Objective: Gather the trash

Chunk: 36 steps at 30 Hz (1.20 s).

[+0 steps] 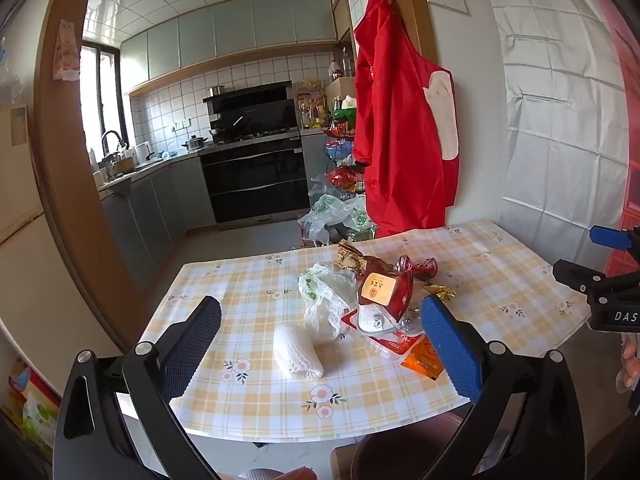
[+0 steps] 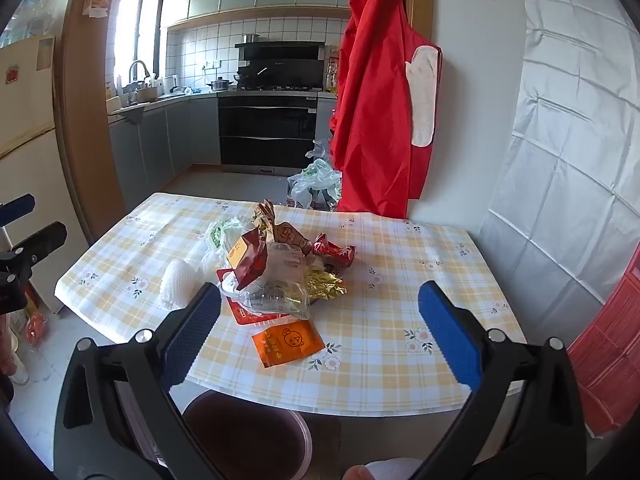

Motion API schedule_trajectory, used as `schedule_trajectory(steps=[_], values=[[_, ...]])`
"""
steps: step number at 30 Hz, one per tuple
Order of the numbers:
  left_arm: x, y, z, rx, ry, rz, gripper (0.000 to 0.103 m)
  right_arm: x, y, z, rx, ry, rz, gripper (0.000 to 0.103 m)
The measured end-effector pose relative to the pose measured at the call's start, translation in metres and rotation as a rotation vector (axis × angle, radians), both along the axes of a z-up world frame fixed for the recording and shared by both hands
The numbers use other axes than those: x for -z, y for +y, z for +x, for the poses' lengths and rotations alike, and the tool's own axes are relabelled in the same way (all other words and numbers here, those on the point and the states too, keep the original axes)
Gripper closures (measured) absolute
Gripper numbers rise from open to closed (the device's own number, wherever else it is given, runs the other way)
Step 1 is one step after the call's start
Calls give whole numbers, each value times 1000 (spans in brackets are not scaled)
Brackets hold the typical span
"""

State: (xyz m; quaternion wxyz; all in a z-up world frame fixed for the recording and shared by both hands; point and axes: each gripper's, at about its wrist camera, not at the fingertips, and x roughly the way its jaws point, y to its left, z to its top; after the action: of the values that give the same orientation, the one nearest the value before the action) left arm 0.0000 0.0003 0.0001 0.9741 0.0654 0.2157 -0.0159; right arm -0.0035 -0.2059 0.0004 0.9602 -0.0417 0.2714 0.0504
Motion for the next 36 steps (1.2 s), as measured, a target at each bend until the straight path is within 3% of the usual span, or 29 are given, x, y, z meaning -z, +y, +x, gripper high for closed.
schedule_trajectory(steps=[36], values=[[-4,2,-3,11,0,-1,5,-1,0,-1,1,2,-5,6]])
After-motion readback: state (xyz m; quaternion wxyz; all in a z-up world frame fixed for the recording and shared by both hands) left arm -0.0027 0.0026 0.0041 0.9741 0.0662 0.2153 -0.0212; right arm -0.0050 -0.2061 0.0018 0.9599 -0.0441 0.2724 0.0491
